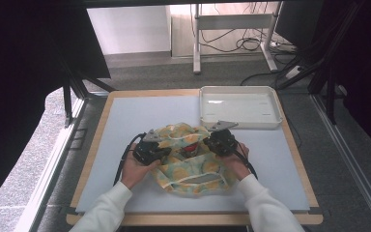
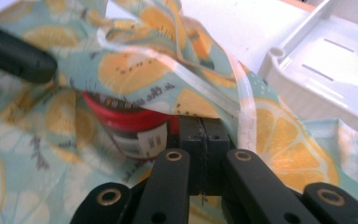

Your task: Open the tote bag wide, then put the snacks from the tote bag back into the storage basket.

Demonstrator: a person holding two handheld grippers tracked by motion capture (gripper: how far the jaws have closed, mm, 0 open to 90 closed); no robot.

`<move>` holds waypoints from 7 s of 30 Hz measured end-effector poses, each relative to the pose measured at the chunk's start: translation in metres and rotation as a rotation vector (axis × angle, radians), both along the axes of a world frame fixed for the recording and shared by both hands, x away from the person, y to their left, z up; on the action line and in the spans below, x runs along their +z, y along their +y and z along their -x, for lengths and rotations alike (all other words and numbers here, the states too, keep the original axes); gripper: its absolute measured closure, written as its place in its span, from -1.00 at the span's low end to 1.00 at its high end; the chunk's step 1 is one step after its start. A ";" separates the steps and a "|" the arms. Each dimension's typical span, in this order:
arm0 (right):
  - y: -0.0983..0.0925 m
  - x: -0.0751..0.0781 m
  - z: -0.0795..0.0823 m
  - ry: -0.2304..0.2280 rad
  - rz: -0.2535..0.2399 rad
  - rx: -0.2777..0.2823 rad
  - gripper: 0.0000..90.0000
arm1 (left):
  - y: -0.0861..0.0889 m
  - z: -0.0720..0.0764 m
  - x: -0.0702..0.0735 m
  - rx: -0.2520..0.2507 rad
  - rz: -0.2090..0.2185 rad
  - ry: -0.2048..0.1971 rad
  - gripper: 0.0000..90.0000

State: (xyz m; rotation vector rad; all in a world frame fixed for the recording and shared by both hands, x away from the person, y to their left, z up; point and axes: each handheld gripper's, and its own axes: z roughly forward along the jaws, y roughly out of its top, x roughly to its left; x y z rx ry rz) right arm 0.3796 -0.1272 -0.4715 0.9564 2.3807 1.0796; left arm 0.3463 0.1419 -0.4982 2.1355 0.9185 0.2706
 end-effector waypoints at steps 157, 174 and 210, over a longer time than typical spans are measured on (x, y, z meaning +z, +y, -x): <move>0.064 -0.030 -0.008 0.122 0.035 -0.059 -0.50 | 0.040 0.009 0.014 0.054 0.120 0.004 -0.37; 0.061 -0.022 -0.003 0.110 0.038 -0.035 -0.43 | 0.044 0.008 0.013 0.065 0.122 0.004 -0.36; 0.029 0.024 0.018 0.074 -0.059 0.046 -0.43 | 0.046 0.007 0.012 0.079 0.119 0.002 -0.35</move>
